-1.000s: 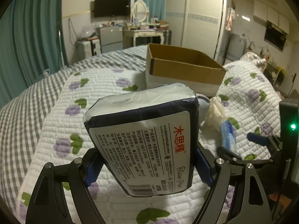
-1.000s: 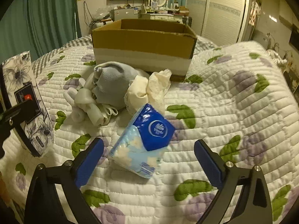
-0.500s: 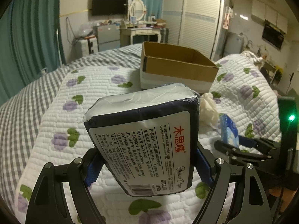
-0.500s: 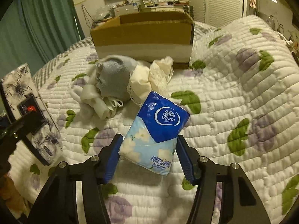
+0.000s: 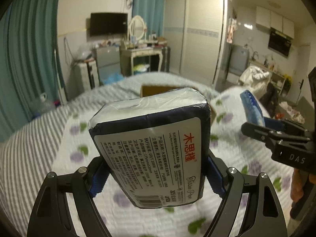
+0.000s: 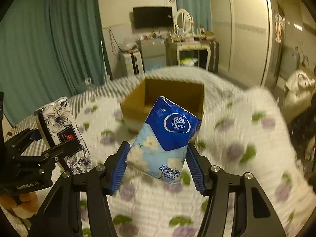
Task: Organize soft objects
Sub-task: 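Lower both held packs into the cardboard box and open both tools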
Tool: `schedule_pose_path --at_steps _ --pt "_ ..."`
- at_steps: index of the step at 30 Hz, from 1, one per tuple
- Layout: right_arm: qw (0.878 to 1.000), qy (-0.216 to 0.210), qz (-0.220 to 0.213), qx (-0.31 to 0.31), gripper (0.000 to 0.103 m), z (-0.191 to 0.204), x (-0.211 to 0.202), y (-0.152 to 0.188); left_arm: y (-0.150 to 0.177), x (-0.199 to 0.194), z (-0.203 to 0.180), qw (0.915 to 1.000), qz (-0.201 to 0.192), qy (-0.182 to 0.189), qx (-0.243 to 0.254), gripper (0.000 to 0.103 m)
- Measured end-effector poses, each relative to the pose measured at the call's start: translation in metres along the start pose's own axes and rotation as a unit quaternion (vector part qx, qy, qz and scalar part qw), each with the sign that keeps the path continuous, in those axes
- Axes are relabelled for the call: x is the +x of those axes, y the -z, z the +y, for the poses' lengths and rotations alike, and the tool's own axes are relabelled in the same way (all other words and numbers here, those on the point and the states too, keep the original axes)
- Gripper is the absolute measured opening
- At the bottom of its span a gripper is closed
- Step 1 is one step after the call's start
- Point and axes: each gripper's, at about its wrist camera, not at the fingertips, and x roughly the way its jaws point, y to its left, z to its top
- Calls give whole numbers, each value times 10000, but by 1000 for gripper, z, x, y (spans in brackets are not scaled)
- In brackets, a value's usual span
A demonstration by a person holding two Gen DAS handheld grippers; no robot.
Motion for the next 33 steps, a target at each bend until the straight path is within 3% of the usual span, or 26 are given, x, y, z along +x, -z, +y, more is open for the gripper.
schedule_pose_path --at_steps 7,13,19,23,28,31,33 --pt "9993 -106 -250 -260 58 -9 28 -86 -74 44 -1 9995 -275 -84 129 83" --pt "9995 -85 -117 -285 58 -27 88 -125 -100 118 0 9998 13 -31 197 83" --pt "9995 -72 208 -245 57 -49 153 -128 -90 183 1 9984 472 -85 300 83" --pt "9991 -47 387 -181 58 -65 188 -118 -85 198 0 9982 460 -63 370 84" --pt "9990 -92 439 44 60 -86 203 -108 -77 204 -7 9977 482 -223 431 89" --pt "9994 -99 324 118 75 -92 195 -106 -80 200 -11 9978 481 -288 364 91" --pt "9996 -101 221 161 78 -94 183 -108 -87 189 -11 9979 407 -364 345 91"
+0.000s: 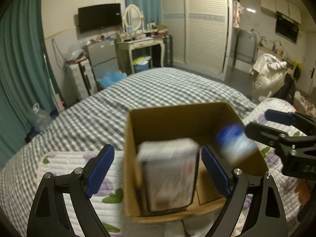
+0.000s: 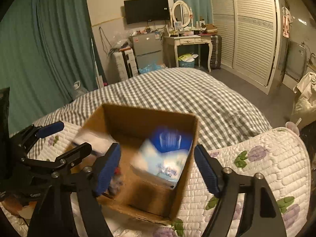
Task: Organize soft objects
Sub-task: 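Lower both held packs into the cardboard box and open both tools, then grasp the white sock bundle with the left tool while the right tool grasps the cream lace cloth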
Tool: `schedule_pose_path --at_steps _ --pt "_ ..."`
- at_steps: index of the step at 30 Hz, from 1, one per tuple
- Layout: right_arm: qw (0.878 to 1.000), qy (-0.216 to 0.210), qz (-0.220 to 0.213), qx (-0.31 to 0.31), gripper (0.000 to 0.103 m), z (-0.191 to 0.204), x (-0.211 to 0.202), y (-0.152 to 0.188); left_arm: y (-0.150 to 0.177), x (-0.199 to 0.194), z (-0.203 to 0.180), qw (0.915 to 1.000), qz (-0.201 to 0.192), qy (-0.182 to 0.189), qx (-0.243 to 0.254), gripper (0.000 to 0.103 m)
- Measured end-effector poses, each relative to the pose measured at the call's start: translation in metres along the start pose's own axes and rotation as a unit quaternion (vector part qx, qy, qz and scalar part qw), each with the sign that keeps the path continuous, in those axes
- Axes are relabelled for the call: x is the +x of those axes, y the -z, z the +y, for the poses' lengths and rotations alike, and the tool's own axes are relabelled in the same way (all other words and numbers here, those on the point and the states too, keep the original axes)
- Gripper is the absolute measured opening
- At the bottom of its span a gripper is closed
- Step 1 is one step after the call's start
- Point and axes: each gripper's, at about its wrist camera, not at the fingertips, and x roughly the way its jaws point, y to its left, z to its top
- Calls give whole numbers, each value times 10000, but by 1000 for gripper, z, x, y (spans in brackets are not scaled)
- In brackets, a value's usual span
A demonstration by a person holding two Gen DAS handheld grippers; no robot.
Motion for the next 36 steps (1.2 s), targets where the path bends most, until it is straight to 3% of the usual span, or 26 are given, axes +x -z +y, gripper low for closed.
schedule_pose_path --at_steps 6,12,21,28,36 --pt "9995 100 -299 -95 80 13 -56 -7 -19 -59 3 9992 -397 -23 -47 91" --pt "9967 280 -679 -349 84 43 -145 -13 -28 -153 3 9950 -991 -81 -39 93" --pt "9891 532 -1155 -745 95 100 -254 -3 -15 -249 15 9872 -1585 -91 -164 97" --pt "9906 354 -1017 -847 95 126 -267 34 35 -243 23 9889 -1457 -211 -181 97" --pt "9928 348 -441 -1061 95 136 -194 102 111 -178 34 9949 -893 -247 -394 97"
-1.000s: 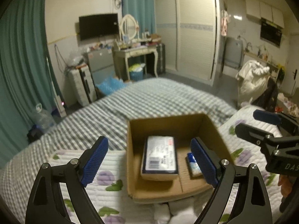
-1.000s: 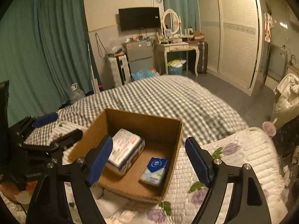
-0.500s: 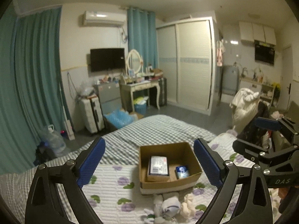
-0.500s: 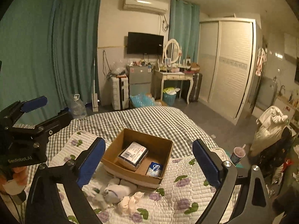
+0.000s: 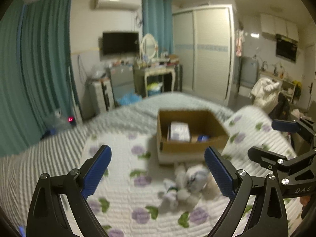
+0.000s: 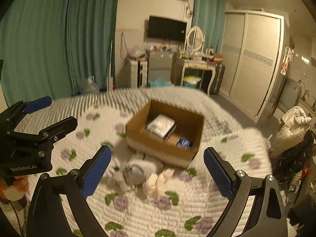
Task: Organize soft objects
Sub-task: 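Grasp the white sock bundle with the left tool while the right tool grasps the cream lace cloth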
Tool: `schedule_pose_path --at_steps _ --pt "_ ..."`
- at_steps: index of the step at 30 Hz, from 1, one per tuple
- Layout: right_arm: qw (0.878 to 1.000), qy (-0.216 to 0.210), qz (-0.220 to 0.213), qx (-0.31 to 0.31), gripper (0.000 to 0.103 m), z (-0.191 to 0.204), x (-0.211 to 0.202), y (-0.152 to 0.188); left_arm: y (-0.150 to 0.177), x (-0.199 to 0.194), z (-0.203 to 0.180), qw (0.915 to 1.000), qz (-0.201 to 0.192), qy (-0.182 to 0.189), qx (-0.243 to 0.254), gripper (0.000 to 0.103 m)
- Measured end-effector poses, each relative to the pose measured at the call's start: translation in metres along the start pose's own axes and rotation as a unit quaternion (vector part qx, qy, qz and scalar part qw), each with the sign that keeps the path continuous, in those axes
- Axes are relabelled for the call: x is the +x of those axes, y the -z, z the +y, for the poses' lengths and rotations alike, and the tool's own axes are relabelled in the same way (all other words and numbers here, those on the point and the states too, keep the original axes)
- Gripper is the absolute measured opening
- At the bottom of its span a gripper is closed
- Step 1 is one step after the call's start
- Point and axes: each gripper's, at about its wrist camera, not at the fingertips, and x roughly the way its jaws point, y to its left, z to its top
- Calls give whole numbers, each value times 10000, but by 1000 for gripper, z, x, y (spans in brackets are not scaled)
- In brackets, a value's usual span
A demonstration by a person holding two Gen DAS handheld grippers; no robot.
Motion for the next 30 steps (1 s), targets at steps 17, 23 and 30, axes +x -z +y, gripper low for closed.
schedule_pose_path --at_steps 17,23,30 --pt "9904 -113 1300 447 61 -12 163 99 115 102 2 9898 1381 84 -353 95" --pt "9862 -173 1463 762 29 -25 173 104 125 116 -12 9866 1604 199 -207 88" --pt "9862 -191 1334 959 26 -30 164 104 125 130 -20 9837 1716 525 -64 52"
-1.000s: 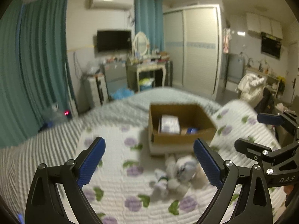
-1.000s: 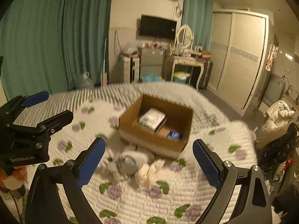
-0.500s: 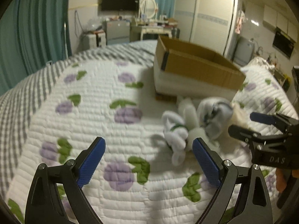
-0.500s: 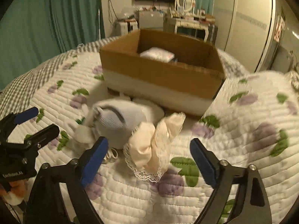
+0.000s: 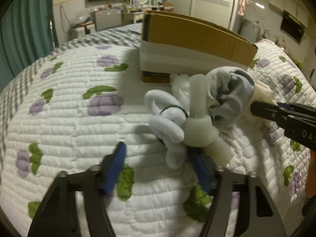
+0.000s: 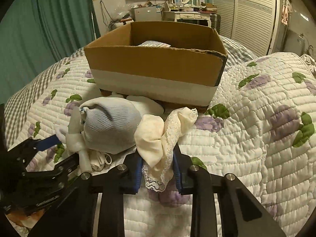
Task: Organize soft objects
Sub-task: 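Grasp the white sock bundle with the left tool while the right tool grasps the cream lace cloth, then carry both held items over the box and release them inside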
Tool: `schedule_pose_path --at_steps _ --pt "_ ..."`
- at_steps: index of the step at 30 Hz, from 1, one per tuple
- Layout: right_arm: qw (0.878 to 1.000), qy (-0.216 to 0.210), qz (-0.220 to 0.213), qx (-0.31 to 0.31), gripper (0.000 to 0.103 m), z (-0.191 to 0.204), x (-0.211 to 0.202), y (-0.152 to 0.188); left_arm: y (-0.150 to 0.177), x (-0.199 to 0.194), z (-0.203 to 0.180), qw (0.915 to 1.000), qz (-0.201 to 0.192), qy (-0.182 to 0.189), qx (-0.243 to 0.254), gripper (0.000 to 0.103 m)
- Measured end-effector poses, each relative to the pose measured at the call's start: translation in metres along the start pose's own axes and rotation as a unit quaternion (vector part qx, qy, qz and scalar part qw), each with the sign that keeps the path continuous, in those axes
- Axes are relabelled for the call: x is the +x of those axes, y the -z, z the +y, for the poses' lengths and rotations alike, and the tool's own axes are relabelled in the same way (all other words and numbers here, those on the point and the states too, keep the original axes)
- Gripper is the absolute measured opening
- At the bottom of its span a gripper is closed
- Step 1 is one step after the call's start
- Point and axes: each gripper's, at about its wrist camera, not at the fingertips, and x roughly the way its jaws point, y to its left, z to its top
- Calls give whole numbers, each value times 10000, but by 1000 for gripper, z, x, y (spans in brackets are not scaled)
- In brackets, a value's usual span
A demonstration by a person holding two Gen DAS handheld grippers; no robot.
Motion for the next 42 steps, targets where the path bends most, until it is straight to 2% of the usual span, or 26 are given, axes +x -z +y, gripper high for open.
schedule_pose_path --at_steps 2,4,9,20,32,36,42 --pt "10000 -11 -6 10 26 1 -2 1 0 2 -1 9999 0 165 19 37" --pt "10000 -3 -14 5 26 2 -2 0 1 0 -2 9993 -64 361 44 27" --pt "10000 -27 -79 -33 25 5 -5 4 7 -13 -4 9991 -119 401 101 17" --pt "9990 -265 -357 -4 15 3 -32 16 12 -43 0 9991 -237 345 83 12" --pt "9971 -419 -638 7 14 6 -85 26 9 -102 -14 9973 -617 342 191 7" --pt "9958 -465 -787 45 14 3 -108 23 -2 -126 -21 9958 -821 328 246 7" --pt "9916 -549 -1170 -71 14 1 -153 -1 -42 -164 -33 9906 -1266 367 363 7"
